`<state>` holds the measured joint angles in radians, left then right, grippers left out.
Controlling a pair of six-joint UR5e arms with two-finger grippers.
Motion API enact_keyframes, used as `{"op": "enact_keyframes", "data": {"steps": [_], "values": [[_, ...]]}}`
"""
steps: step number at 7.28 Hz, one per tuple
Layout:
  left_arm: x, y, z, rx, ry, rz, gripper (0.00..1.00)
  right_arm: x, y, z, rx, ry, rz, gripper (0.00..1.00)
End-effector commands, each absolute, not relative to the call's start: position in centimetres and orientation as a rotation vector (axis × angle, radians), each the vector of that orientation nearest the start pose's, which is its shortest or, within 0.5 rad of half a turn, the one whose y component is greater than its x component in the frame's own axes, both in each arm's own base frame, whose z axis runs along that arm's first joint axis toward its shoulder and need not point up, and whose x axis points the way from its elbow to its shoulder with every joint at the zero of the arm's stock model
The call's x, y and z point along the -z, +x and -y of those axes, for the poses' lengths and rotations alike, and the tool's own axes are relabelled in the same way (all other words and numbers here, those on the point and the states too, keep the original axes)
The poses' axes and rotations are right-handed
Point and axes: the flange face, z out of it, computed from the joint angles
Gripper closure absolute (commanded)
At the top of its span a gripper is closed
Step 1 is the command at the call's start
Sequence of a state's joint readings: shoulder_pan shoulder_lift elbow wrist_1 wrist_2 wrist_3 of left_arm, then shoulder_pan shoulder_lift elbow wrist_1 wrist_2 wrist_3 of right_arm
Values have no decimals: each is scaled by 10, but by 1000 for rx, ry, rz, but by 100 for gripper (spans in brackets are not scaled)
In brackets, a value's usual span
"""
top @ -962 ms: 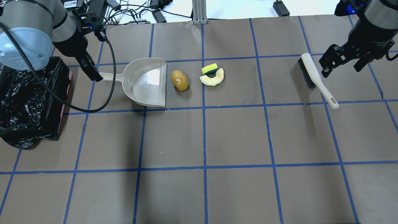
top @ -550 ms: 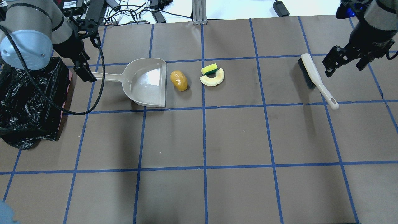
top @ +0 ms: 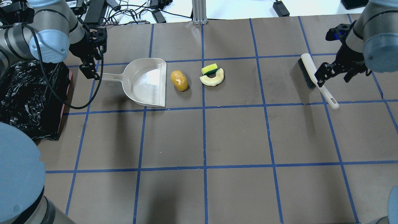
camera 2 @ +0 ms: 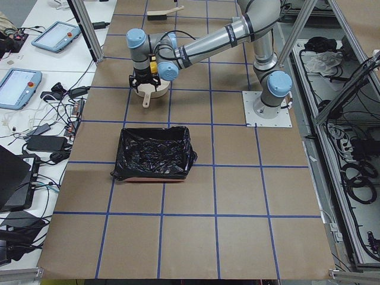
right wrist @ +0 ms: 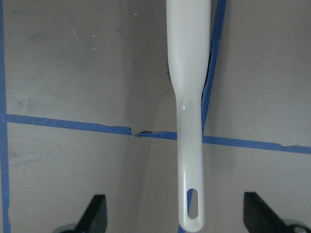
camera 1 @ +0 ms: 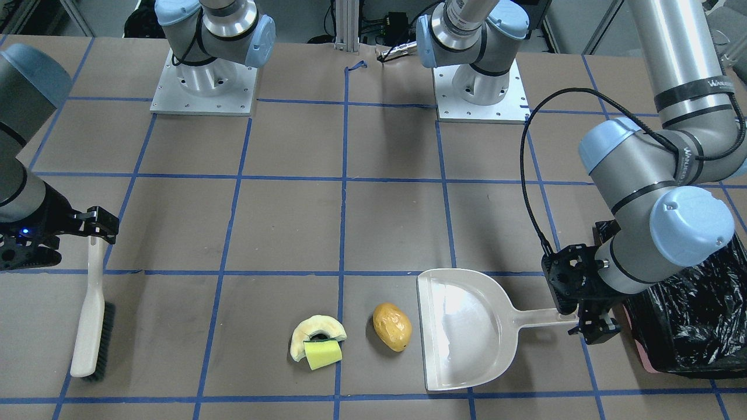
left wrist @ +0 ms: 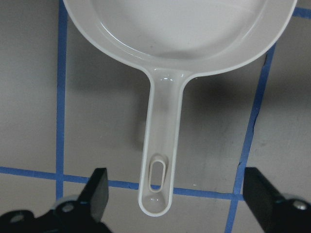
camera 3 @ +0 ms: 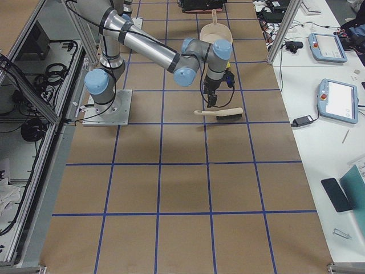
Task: Sweep and dump trash into bin
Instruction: 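Close the right gripper on the white brush handle and lift it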
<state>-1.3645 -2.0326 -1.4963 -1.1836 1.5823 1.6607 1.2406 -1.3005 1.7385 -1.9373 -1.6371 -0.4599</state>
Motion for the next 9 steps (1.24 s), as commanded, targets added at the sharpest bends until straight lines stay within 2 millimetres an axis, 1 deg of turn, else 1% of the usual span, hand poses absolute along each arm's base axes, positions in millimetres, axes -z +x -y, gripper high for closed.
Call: {"op": "enact_keyframes", "data": {"steps": [1,2,3,5,6,7,8,9], "values": [[-291,6,670,2,2114,-2329,0,-273,-65,577,-196,-216,-3151,0],[-283,6,668,-5,2120,-2335,0,-264,-65,579,-215,-219,-3142,0],[-279,9,671,1,2125,-2312,0,-258,-68,580,-226,-214,-3139,0],[-273,17,673,6,2117,-2307,0,-247,-85,580,-247,-185,-3128,0],[-269,17,674,4,2118,-2308,0,-241,-87,581,-259,-185,-3123,0],[-258,17,672,-15,2128,-2319,0,-231,-88,582,-282,-176,-3114,1],[-256,18,671,-20,2129,-2324,0,-223,-88,583,-302,-174,-3105,14],[-254,18,670,-22,2132,-2324,0,-222,-88,582,-309,-169,-3104,16]]}}
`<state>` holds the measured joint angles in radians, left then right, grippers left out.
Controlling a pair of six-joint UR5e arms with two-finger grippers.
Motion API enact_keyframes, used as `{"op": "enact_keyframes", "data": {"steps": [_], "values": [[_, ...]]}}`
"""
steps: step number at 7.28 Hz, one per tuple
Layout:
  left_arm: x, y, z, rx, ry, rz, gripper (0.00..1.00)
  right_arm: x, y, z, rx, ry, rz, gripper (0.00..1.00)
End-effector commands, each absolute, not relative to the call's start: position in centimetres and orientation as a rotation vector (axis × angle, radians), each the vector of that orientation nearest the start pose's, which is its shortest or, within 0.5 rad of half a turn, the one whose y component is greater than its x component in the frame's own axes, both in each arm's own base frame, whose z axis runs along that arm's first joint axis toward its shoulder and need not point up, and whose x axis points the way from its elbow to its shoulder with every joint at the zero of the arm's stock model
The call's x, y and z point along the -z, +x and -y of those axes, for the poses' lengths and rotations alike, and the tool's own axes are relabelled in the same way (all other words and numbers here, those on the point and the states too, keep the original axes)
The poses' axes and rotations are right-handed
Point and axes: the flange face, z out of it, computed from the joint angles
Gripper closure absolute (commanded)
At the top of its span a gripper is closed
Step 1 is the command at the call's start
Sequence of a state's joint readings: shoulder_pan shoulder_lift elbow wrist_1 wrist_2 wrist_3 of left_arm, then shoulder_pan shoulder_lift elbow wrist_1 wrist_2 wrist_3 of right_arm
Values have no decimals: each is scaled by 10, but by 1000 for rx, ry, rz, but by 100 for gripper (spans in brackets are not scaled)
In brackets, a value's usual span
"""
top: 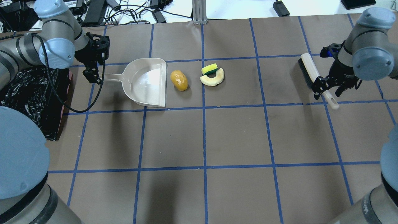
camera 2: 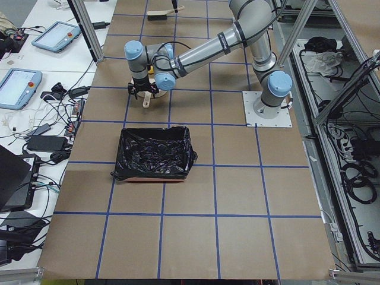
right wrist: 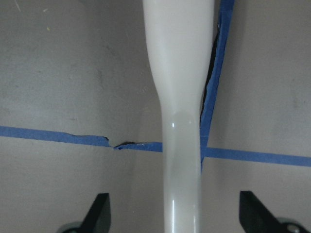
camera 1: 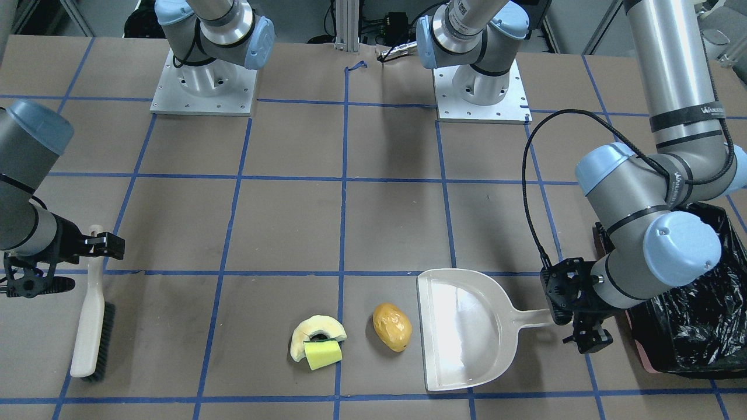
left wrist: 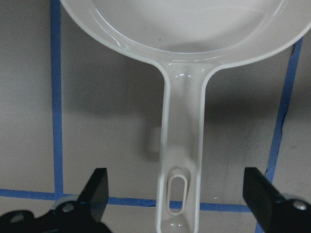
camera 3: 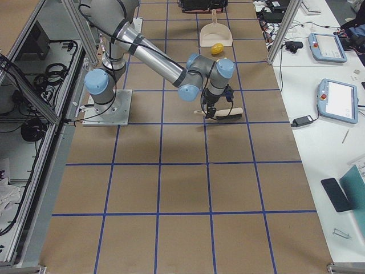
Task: Sweep and dump trash into bin
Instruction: 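Close the right gripper on the white brush handle and lift it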
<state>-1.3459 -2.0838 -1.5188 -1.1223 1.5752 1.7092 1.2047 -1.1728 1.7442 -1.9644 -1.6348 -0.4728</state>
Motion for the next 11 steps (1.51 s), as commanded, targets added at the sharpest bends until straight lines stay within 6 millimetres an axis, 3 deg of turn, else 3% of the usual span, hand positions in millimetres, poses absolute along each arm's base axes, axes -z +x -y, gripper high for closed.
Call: {"op": "enact_keyframes", "data": {"steps": [1,3,4,5,6,7,8,9,11], "values": [[-249,18,672,-25,2130,-2322,0,-222,-88,583,-310,-169,-3102,28],[-238,15,669,-30,2132,-2312,0,-224,-88,584,-300,-164,-3106,30],[-237,14,667,-33,2126,-2296,2,-225,-88,584,-298,-164,-3107,38],[-239,12,668,-20,2125,-2284,19,-225,-88,584,-298,-164,-3107,42],[-236,10,667,-22,2126,-2282,29,-225,-88,584,-300,-164,-3106,49],[-235,10,663,-20,2122,-2284,36,-225,-88,583,-304,-164,-3105,75],[-235,9,663,-8,2115,-2275,52,-226,-89,584,-304,-165,-3111,95],[-236,9,663,-7,2115,-2274,61,-227,-88,584,-301,-167,-3107,100],[-240,8,664,3,2113,-2266,73,-230,-88,585,-290,-164,-3108,100]]}}
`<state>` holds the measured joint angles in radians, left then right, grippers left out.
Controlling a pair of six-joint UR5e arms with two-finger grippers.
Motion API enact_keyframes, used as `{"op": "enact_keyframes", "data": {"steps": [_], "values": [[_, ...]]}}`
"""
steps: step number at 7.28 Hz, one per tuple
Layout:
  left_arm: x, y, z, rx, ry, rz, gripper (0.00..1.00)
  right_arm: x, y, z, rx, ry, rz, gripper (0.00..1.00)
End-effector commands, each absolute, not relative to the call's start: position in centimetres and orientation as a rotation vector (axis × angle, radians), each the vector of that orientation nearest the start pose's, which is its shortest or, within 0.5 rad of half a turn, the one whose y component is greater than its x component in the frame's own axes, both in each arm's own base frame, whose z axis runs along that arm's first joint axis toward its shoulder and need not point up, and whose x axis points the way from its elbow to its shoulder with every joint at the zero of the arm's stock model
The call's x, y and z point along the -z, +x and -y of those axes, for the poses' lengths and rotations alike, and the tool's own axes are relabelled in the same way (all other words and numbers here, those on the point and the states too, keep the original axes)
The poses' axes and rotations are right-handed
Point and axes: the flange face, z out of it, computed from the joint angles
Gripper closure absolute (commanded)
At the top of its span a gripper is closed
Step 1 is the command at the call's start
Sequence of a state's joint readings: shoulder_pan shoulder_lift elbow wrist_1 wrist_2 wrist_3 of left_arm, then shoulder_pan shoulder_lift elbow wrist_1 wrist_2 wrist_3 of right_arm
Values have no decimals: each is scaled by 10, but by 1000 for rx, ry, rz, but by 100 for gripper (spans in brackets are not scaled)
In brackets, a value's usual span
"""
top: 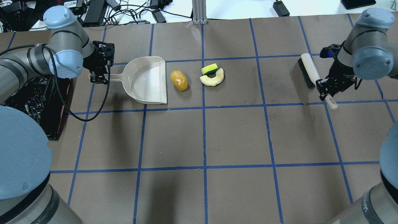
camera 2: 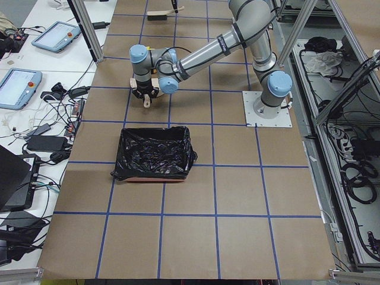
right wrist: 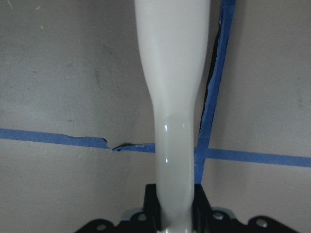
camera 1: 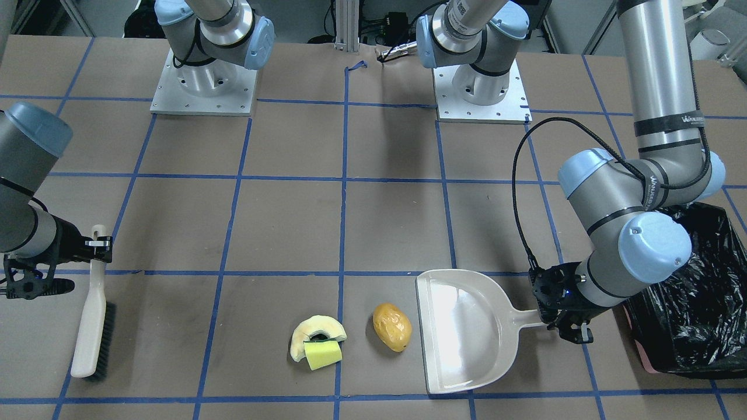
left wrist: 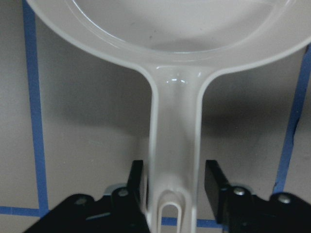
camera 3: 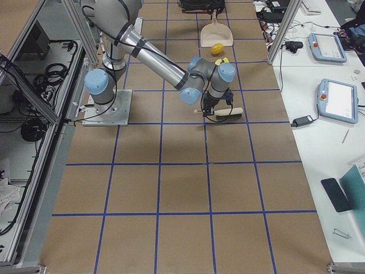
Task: Sweep and dump trash into bin
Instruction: 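Close the right gripper on the white brush handle and lift it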
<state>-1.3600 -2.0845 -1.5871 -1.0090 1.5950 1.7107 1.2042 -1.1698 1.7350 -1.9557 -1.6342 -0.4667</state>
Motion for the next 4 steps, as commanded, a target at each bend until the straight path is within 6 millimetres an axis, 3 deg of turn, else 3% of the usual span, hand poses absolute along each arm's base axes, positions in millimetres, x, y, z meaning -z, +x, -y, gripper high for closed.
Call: {"op": "enact_keyframes", "data": {"steps": [1,3,4], "values": [[-242,7,664,8,2113,-2261,77,-234,-87,587,-277,-165,-3109,100],[-241,5,665,8,2116,-2258,79,-249,-67,598,-200,9,-3062,100],[-240,5,665,4,2116,-2258,79,-255,-35,605,-180,-35,-3077,100]]}}
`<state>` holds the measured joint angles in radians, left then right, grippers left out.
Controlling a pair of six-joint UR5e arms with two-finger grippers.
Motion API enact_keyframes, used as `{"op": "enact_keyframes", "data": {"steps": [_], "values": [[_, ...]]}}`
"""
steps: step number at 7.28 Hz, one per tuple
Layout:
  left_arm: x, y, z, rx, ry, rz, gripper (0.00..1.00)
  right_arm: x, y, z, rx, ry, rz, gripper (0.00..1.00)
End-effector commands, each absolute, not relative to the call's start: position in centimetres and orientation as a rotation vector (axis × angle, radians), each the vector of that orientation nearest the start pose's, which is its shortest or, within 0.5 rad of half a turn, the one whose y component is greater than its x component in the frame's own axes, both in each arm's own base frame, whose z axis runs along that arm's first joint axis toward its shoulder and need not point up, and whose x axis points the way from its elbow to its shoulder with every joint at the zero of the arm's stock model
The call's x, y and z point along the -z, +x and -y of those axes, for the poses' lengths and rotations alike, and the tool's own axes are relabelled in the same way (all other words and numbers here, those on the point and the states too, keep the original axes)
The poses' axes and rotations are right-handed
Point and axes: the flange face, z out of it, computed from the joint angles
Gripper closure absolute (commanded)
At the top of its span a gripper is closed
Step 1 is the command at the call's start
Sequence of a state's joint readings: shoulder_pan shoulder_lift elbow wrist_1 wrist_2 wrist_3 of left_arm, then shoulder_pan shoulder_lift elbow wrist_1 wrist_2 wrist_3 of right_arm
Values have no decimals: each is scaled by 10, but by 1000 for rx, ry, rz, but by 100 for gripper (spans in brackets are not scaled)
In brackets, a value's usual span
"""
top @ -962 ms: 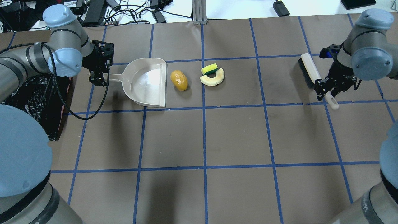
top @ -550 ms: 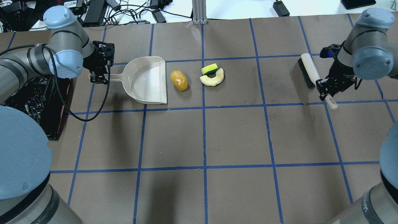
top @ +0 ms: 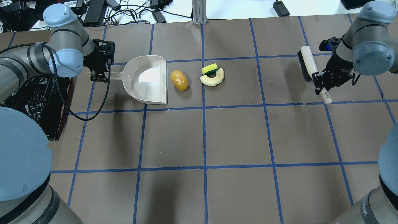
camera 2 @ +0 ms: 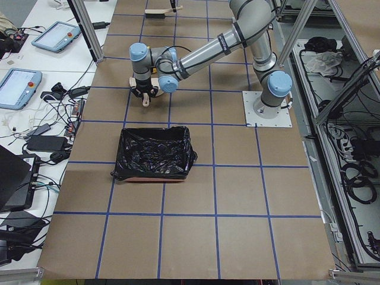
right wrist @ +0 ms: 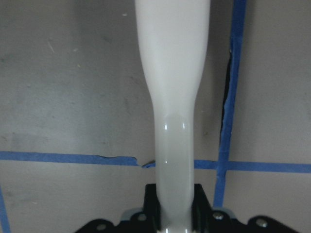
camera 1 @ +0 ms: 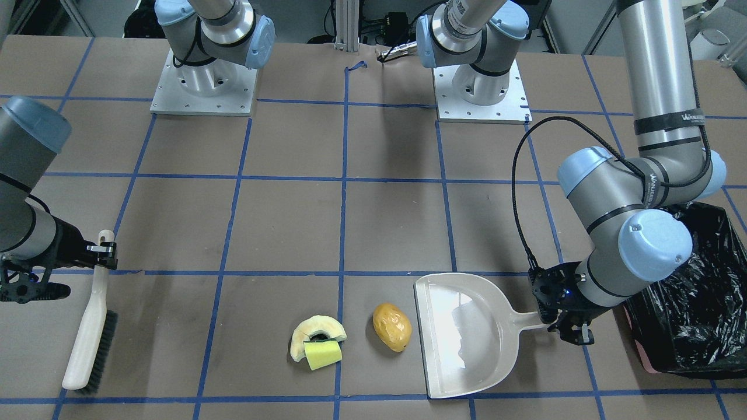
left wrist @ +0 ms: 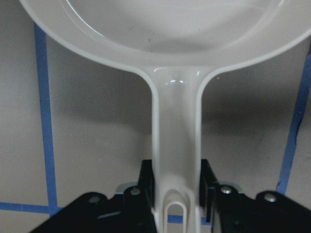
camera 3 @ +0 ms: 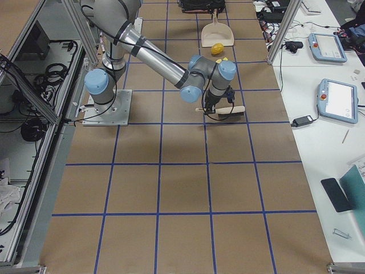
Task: Sweep and dump trash into bin
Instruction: 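Close the right gripper on the white brush handle and lift it, then move the brush with the right gripper toward the potato and ring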
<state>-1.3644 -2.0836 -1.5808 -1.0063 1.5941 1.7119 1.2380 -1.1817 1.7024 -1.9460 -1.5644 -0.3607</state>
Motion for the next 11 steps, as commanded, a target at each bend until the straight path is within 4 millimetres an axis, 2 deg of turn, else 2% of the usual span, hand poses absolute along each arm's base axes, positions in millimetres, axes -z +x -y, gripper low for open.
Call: {"op": "enact_keyframes", "data": {"steps": [1,4,5,6,7,8,9,11], "values": [[-240,6,666,-3,2115,-2257,79,-261,3,611,-168,-11,-3095,100],[-240,-13,667,-75,2101,-2209,79,-276,103,615,-121,-102,-3120,100],[-242,-19,667,-78,2107,-2192,79,-269,133,613,-140,-97,-3117,100],[-242,-20,667,-81,2109,-2190,79,-266,152,610,-150,-89,-3112,100],[-241,-20,667,-81,2109,-2190,79,-258,155,608,-217,-71,-3104,100],[-241,-20,667,-81,2109,-2190,79,-259,161,607,-224,-52,-3090,100],[-240,-21,667,-83,2113,-2193,79,-258,170,606,-228,1,-3040,100],[-240,-21,667,-82,2112,-2192,79,-245,195,612,-252,0,-3045,100]]}}
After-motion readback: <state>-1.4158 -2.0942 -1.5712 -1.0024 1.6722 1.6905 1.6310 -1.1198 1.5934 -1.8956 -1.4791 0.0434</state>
